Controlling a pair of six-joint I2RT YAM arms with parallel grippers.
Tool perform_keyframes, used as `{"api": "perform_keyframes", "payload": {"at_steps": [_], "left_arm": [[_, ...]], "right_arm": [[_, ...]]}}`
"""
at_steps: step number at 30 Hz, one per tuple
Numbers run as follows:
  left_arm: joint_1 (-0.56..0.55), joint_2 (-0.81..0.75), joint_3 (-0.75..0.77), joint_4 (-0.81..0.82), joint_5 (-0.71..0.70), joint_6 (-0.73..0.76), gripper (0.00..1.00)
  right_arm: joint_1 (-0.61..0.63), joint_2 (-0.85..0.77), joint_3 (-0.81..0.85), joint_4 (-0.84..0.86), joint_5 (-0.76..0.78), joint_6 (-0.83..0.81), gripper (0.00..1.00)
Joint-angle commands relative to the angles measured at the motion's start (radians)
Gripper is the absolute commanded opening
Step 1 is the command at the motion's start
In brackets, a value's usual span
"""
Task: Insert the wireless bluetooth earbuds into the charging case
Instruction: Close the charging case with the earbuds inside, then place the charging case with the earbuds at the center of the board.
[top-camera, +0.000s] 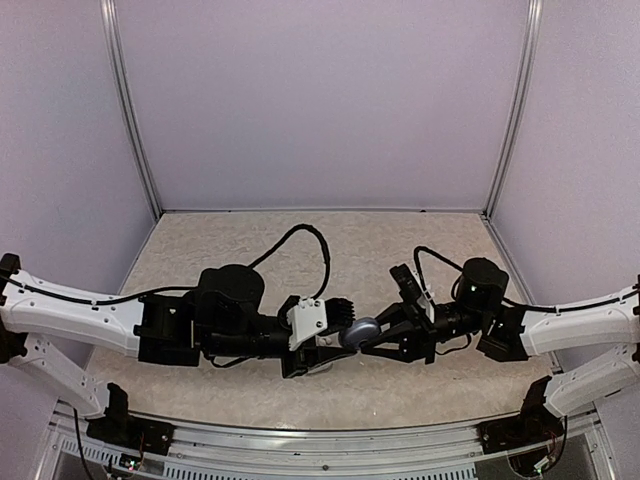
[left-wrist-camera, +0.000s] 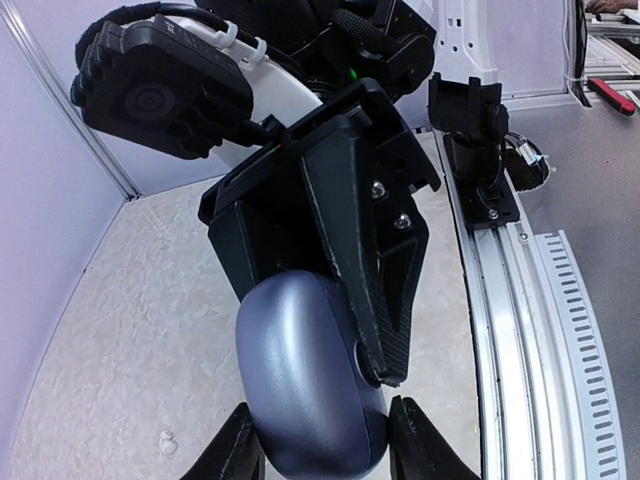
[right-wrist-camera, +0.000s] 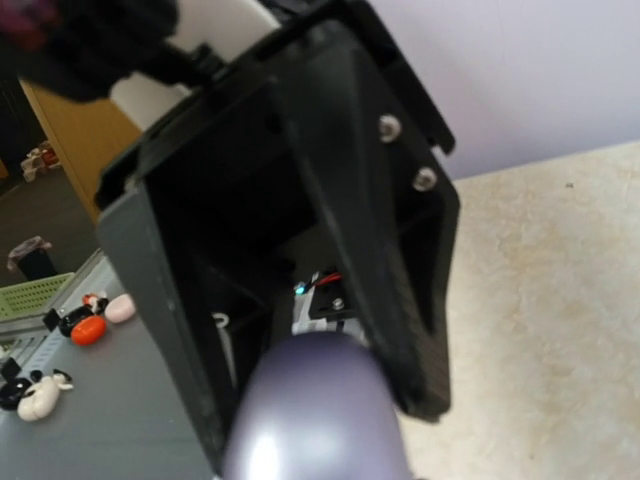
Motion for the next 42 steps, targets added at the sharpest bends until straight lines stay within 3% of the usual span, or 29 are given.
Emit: {"api": "perform_keyframes", "payload": {"at_steps": [1, 3, 9, 12, 18, 22, 27, 33, 42], "left_arm": [[-0.05, -0.012, 0.031, -0.018, 0.024, 0.09, 0.4], [-0.05, -0.012, 0.029, -0.019, 0.005, 0.09, 0.41], [0.0, -0.055, -0.015, 0.075, -0.027, -0.007, 0.66], [0.065, -0.104, -0.035, 0.124, -0.025, -0.111, 0.73], [0.213, -0.148, 0.009, 0.148, -0.027, -0.417, 0.99], [0.302, -0.155, 0.082, 0.092, -0.05, -0.595, 0.99], [0.399, -0.176, 0.165, 0.052, -0.037, -0.758, 0.99], [0.455, -0.144, 0.298, -0.068, -0.075, -0.87, 0.99], [0.481, -0.162, 0.36, -0.088, -0.046, -0.939, 0.99]], "right_arm": [[-0.023, 0.014, 0.044, -0.025, 0.094, 0.102, 0.0], [-0.024, 0.012, 0.047, -0.023, 0.093, 0.109, 0.0], [-0.024, -0.002, 0.039, -0.062, 0.104, 0.044, 0.0], [-0.025, -0.021, 0.024, -0.07, 0.116, 0.025, 0.0], [-0.026, -0.034, 0.018, -0.111, 0.173, -0.008, 0.0], [-0.052, 0.025, 0.05, -0.137, 0.211, -0.02, 0.0], [-0.086, 0.216, 0.22, -0.242, 0.258, -0.082, 0.0], [-0.141, 0.529, 0.502, -0.363, 0.268, -0.131, 0.0], [-0.185, 0.873, 0.856, -0.516, 0.278, -0.168, 0.0]]}}
